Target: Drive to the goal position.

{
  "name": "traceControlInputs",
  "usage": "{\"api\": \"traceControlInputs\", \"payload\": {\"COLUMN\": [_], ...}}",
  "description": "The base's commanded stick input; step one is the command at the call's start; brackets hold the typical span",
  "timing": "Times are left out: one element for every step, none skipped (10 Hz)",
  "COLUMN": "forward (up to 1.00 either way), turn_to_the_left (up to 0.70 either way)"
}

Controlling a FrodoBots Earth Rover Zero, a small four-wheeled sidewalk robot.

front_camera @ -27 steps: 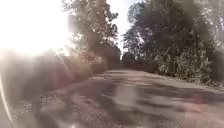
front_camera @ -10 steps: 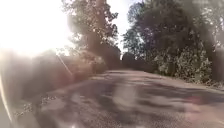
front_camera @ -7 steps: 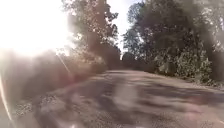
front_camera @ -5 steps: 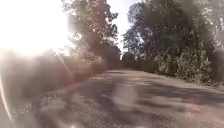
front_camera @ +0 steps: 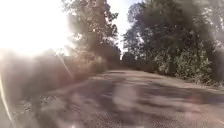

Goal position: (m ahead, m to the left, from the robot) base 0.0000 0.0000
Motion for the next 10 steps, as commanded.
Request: {"api": "traceControlInputs", "payload": {"forward": [0.06, 0.06, 0.05, 0.05, 0.05, 0.05, 0.05, 0.05, 0.05, 0.05], "turn_to_the_left": [0.00, 0.00, 0.00, 0.00, 0.00, 0.00, 0.00, 0.00, 0.00, 0.00]}}
